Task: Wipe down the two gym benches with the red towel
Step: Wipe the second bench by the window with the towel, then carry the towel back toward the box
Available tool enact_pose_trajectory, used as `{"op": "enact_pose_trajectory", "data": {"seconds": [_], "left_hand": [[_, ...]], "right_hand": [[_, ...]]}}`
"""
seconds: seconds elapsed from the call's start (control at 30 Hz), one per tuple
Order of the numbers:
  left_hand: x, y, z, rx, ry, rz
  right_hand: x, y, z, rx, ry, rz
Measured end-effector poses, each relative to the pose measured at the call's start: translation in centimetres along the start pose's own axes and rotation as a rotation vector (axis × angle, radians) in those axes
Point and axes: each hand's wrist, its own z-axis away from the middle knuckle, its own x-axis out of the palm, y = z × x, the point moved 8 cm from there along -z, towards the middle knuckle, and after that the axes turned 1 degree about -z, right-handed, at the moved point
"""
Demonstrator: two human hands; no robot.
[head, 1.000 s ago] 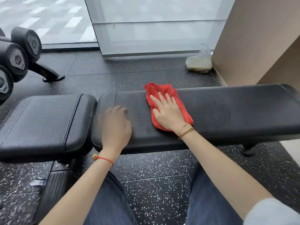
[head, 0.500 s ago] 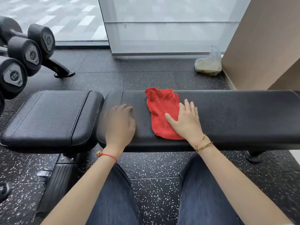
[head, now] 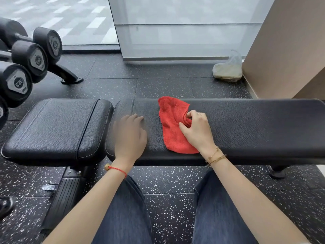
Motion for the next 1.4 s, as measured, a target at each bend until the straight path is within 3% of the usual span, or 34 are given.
{"op": "enact_pose_trajectory", "data": {"seconds": [0.23,0.47,0.63,0.77,0.93,1.13,1.4], "left_hand": [[-0.3,0.0,-0.1,0.02,0.051,0.042],[-0.8,0.3,0.0,0.042,0.076,0.073],[-0.6,0.1,-0.1,0.044,0.082,0.079],[-0.4,-0.1,-0.2,0.043,0.078,0.083],[-1.8,0.8,-0.2,-0.017,-0.043,0.061],[-12.5,5.8,0.2,-0.041,-0.052,0.092],[-34.3,10.9,1.8,-0.163,-0.168,0.206]], "right_hand": [[-1.4,-2.2,0.3,-0.093,0.024,-0.088],[-0.9,-3.5,0.7,-0.107,-0.008,-0.436],[-0.1,-3.7,0.5,-0.151,0.013,-0.449],[0.0,-3.4,0.4,-0.083,-0.013,-0.458],[-2.2,-5.7,0.7,-0.007,-0.079,-0.47],[-8.8,-10.5,2.7,0.1,-0.217,-0.496],[-25.3,-22.9,5.4,0.142,-0.274,-0.581]]}}
